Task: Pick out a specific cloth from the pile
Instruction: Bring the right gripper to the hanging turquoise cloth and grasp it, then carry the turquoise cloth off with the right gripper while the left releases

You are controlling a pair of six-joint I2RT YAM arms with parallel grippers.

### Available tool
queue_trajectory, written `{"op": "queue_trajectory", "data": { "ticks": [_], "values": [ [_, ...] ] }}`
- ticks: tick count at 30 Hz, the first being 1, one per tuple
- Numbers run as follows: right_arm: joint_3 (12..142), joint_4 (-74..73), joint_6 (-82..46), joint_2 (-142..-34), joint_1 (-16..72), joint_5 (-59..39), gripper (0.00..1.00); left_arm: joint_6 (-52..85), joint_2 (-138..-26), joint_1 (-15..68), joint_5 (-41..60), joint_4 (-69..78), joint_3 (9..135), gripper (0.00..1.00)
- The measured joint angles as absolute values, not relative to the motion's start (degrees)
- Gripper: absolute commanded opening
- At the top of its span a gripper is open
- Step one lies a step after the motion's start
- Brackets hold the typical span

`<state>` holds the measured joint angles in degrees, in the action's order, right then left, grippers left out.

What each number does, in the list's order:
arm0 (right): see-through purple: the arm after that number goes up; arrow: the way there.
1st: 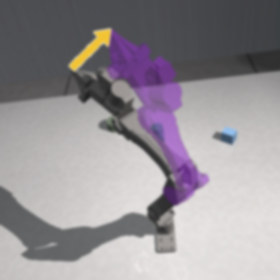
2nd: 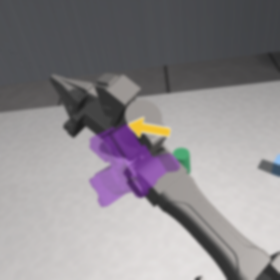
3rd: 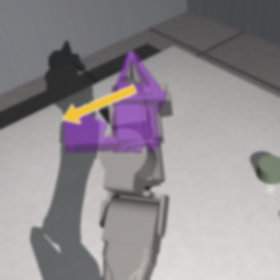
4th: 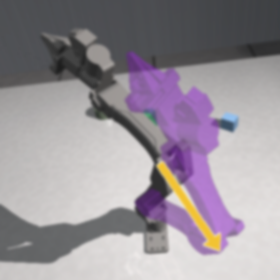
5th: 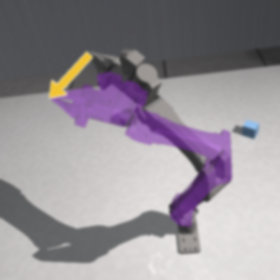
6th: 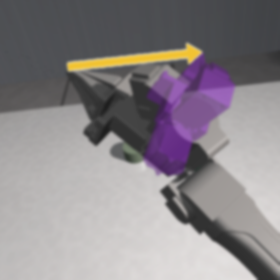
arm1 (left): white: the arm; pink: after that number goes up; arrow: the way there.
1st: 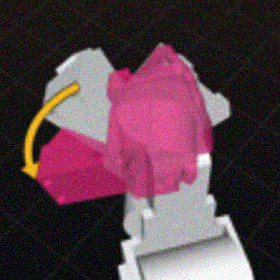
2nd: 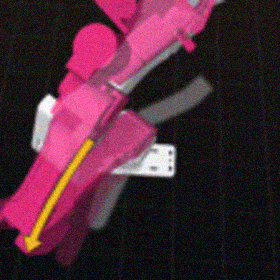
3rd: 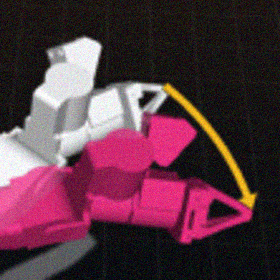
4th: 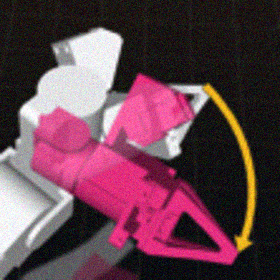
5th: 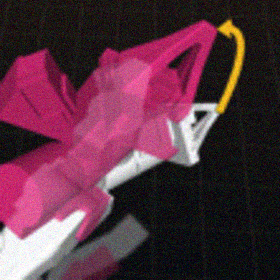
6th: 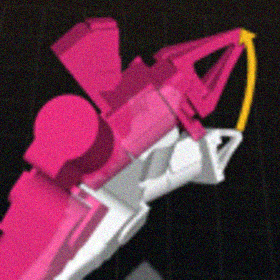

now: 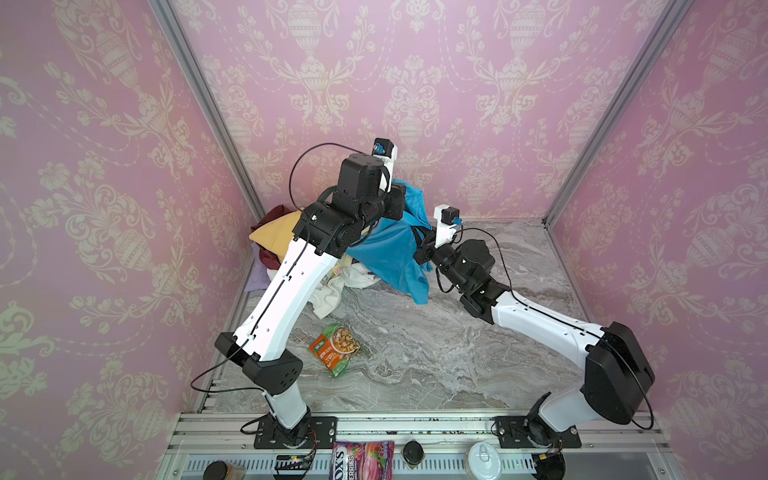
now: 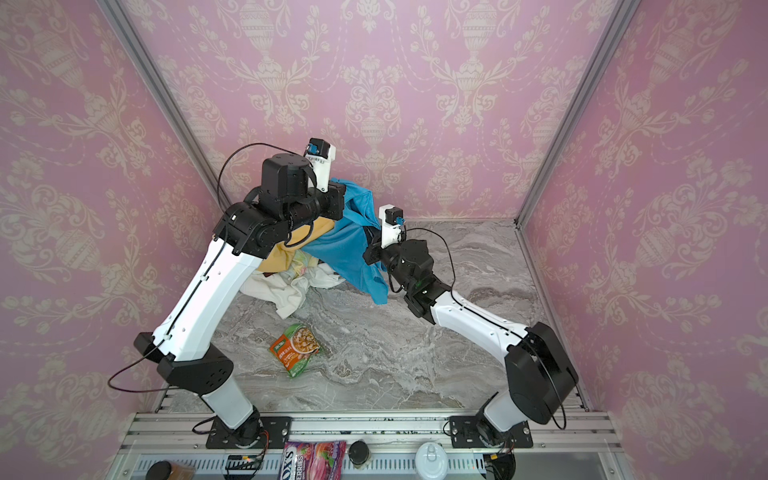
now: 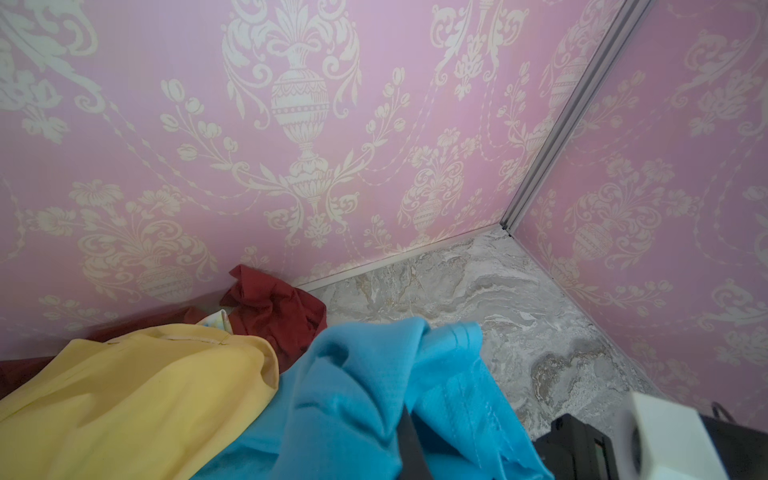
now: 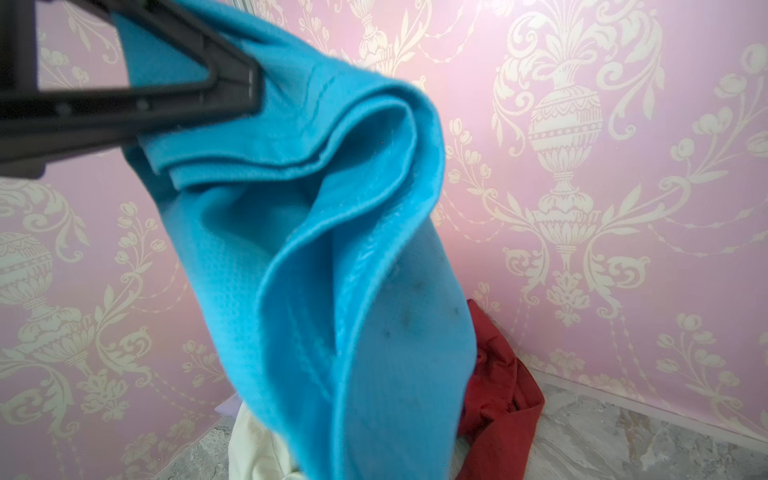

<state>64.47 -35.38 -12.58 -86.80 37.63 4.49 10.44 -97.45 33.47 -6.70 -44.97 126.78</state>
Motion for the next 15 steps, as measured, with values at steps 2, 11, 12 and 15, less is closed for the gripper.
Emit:
{"op": "queue_trajectory", "data": {
  "ticks": [2,11,12,15],
  "values": [
    [66.72,-32.36,-13.39,-86.61,37.47,4.27,0.0,10.68,-95.55,32.99,-6.68,-43.88,123.52,0.02],
    [76.4,-18.37,-16.36,-83.74,35.59,3.25,0.0,12.36,-85.3,31.64,-5.63,-38.41,108.27,0.39],
    [77.43,-17.02,-16.4,-83.48,35.33,3.01,0.0,12.53,-84.36,31.64,-5.5,-37.93,106.91,0.45],
    [80.86,-13.21,-16.56,-83.24,34.35,2.79,0.0,12.58,-81.62,31.59,-4.64,-36.53,102.5,0.62]
  ]
}}
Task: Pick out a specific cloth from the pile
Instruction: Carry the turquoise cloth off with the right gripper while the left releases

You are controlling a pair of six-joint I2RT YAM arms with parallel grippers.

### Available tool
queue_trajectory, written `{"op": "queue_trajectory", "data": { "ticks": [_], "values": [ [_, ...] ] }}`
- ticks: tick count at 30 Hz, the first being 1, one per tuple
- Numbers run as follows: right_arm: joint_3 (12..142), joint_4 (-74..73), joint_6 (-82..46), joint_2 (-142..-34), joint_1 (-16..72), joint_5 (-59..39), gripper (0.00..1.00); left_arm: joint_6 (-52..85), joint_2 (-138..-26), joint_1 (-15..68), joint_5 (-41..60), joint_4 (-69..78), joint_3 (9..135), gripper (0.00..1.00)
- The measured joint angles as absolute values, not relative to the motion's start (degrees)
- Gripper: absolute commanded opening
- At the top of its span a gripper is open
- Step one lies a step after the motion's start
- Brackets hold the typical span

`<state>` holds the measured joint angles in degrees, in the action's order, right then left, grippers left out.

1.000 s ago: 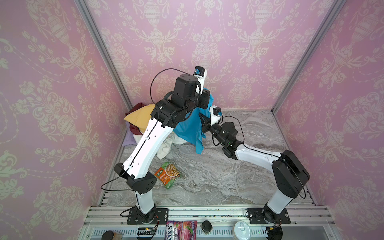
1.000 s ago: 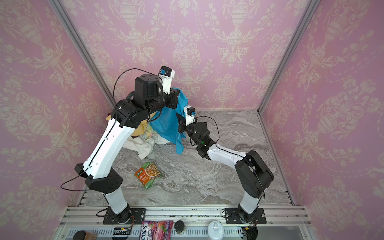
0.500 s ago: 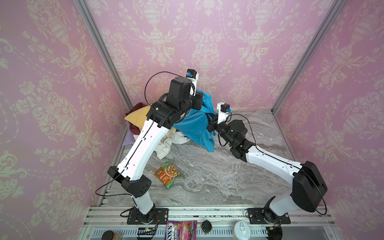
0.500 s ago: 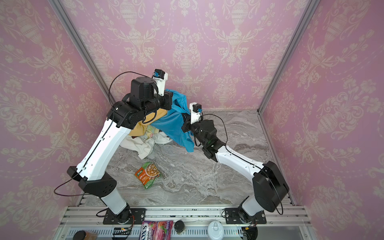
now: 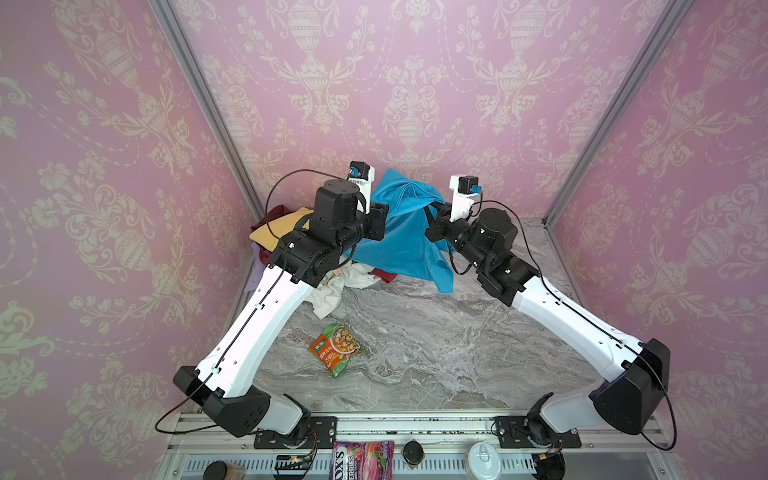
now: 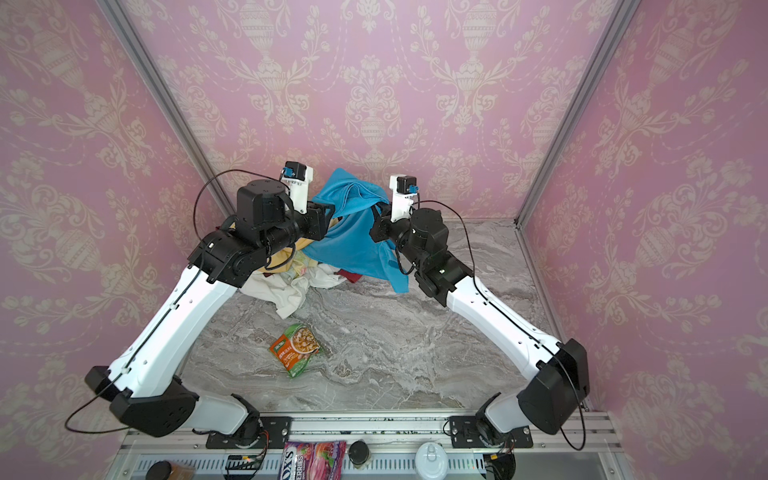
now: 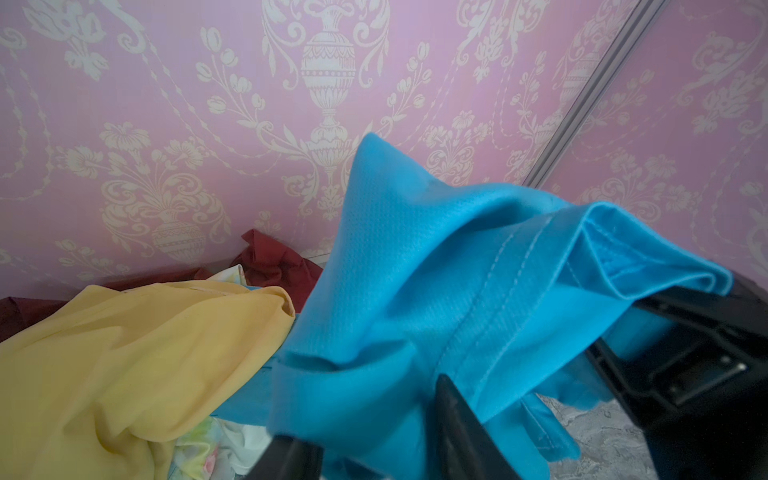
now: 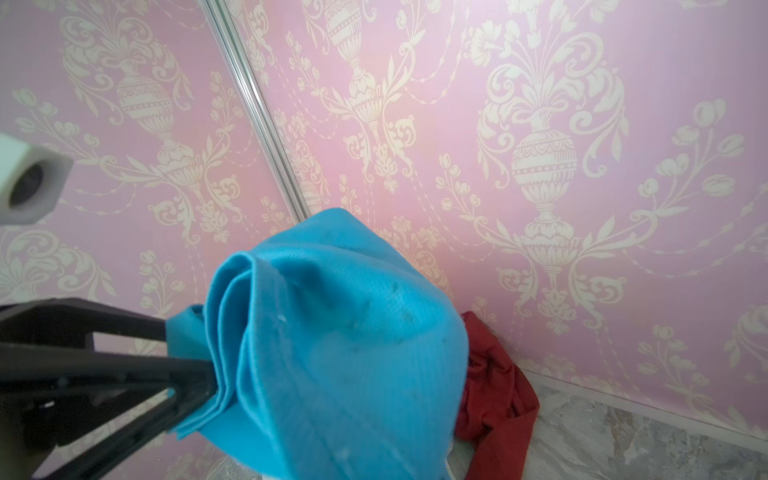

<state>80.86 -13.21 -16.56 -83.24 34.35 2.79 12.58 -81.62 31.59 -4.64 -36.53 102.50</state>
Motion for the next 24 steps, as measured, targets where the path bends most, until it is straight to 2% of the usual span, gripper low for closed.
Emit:
{"op": "queue_trajectory", "data": {
  "ticks": [4,10,12,19,24],
  "values": [
    [85.41,-7.86,-16.56,-83.15,31.94,2.83,0.0,11.97,-78.96,31.59,-3.14,-36.03,97.58,0.81],
    [86.94,-1.45,-16.58,-81.21,27.33,3.03,0.0,10.37,-78.78,31.59,-1.19,-37.76,96.49,0.9],
    [87.35,1.1,-16.58,-80.51,25.23,3.05,0.0,9.47,-78.81,31.59,-0.64,-38.44,95.92,0.98],
    [92.09,8.82,-16.58,-79.57,16.01,2.85,0.0,8.23,-79.35,31.59,0.36,-38.54,91.39,0.99],
    [96.55,11.9,-17.32,-80.47,6.09,0.8,0.0,7.94,-82.41,31.59,1.96,-37.28,89.69,0.99]
  ]
}}
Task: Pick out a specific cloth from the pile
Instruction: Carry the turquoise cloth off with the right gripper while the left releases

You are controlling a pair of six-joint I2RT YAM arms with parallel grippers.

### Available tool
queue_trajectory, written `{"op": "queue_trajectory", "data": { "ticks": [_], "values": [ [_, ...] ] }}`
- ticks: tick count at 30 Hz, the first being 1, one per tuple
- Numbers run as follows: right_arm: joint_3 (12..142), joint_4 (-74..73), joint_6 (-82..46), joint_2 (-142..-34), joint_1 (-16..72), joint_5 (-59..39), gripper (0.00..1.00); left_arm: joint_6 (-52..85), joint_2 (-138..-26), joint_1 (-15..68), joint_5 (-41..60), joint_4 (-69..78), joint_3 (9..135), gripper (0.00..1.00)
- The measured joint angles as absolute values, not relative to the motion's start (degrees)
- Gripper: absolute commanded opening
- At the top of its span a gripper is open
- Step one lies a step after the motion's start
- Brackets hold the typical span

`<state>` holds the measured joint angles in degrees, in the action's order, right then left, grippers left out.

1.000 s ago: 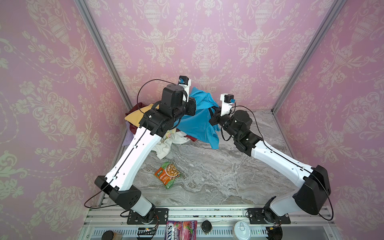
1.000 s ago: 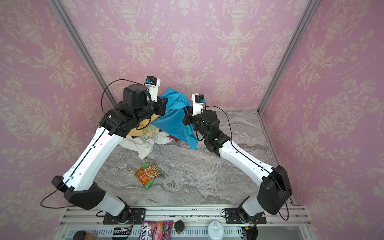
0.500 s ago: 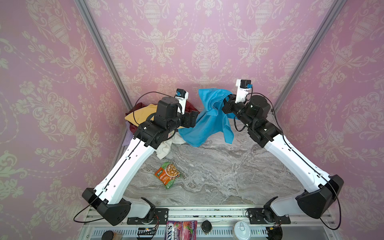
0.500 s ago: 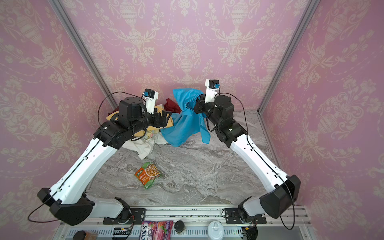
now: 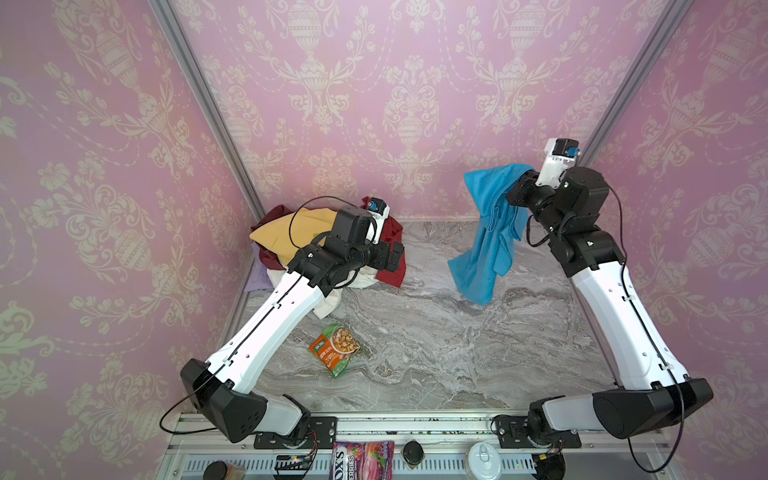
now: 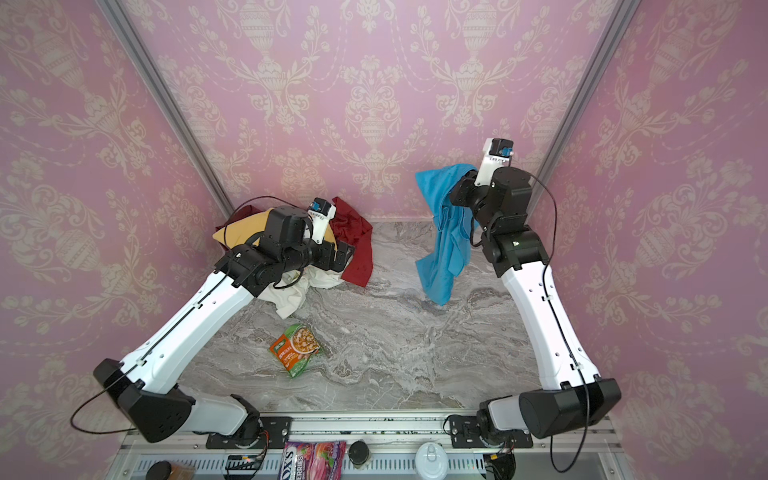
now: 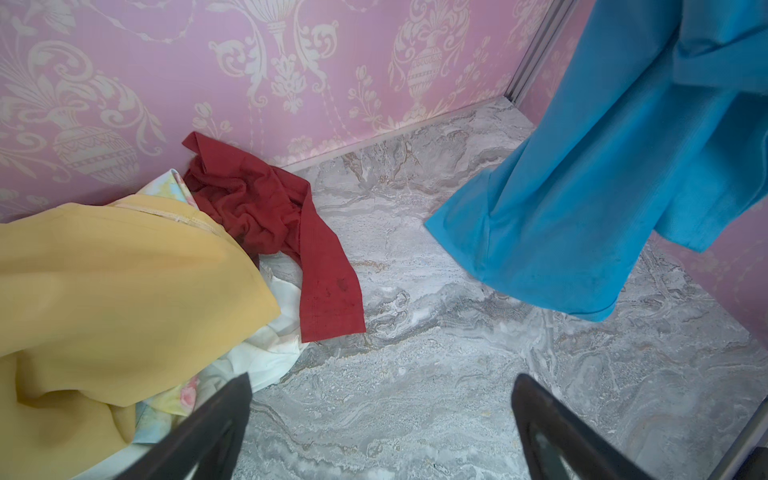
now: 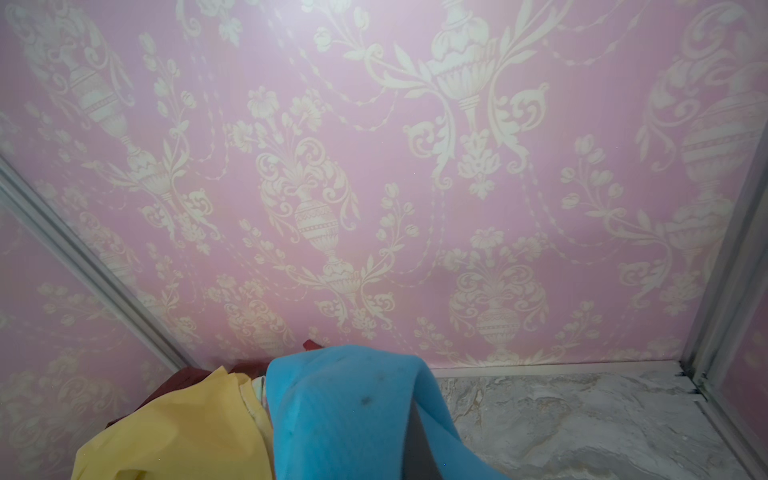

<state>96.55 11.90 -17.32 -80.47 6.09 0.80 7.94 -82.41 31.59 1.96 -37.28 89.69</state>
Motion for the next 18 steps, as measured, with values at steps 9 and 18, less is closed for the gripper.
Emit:
{"op": "queue_trajectory", "data": {
  "ticks": [9,18],
  "values": [
    [107.68,14.31,-19.62,-90.43,-5.15,-1.69,0.0,6.98,-87.07,31.59,4.34,-34.26,88.64,0.99],
    [107.39,15.4,-19.31,-93.03,-6.92,-1.52,0.0,6.9,-88.6,31.59,5.76,-29.52,84.62,0.99]
  ]
}}
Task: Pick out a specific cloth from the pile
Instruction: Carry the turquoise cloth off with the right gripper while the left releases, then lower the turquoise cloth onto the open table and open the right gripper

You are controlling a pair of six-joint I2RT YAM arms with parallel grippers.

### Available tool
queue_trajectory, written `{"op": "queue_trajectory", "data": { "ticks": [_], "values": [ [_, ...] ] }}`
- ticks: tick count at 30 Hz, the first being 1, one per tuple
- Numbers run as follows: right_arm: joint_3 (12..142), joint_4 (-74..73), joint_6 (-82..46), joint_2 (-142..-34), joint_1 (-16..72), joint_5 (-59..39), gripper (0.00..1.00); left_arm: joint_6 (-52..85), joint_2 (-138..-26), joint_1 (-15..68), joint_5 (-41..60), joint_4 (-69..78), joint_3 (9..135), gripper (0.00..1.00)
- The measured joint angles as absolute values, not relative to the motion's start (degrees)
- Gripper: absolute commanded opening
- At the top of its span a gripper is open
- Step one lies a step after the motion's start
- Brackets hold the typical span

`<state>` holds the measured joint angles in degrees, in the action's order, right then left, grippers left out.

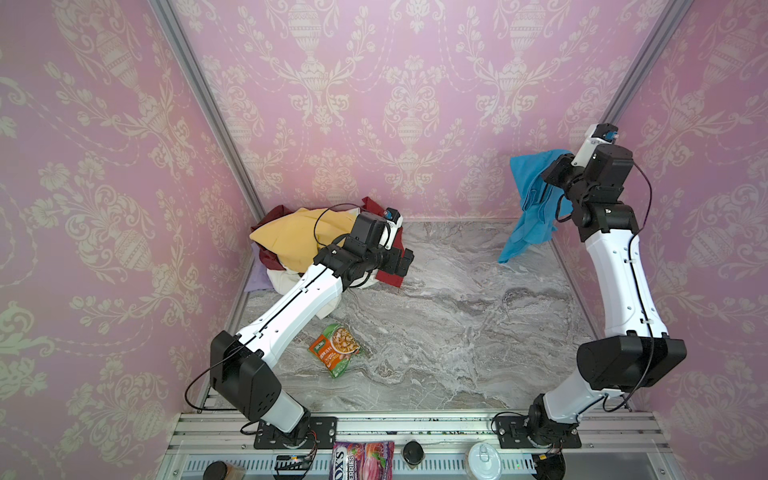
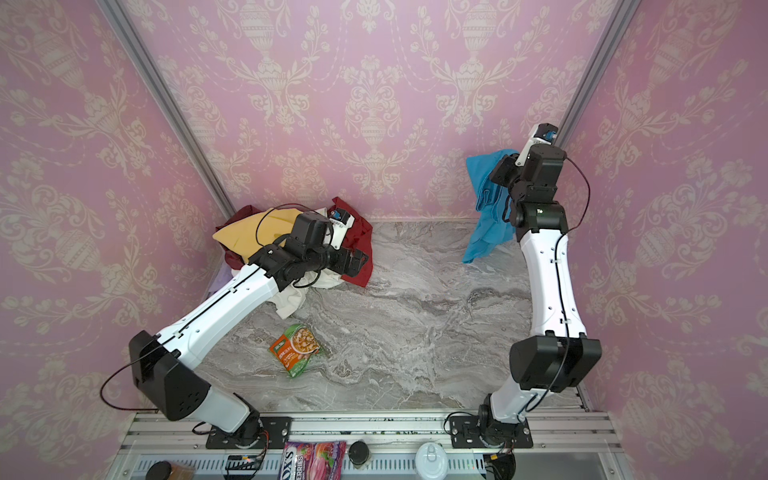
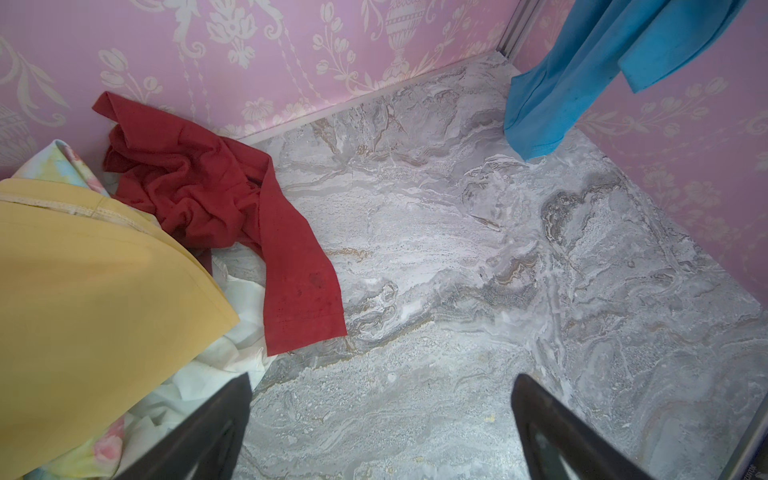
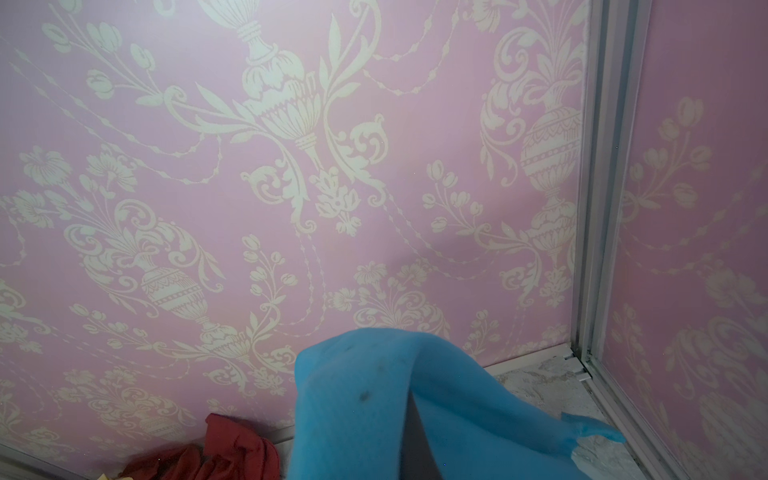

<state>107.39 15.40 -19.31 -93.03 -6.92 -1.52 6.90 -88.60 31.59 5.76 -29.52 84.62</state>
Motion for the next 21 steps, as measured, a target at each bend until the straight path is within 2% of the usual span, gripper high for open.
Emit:
{"op": "queue_trajectory", "data": {
  "ticks": [12,21],
  "values": [
    [83.88,12.75,-19.81,-86.19,-10.17,-1.1,0.0,7.05,-88.4,31.62,5.74,-23.29,73.03,0.96],
    [74.26,12.8,-20.03,-84.25,-10.26,-0.64,0.0,7.38,-86.37,31.62,5.74,-20.78,71.94,0.97]
  ]
}}
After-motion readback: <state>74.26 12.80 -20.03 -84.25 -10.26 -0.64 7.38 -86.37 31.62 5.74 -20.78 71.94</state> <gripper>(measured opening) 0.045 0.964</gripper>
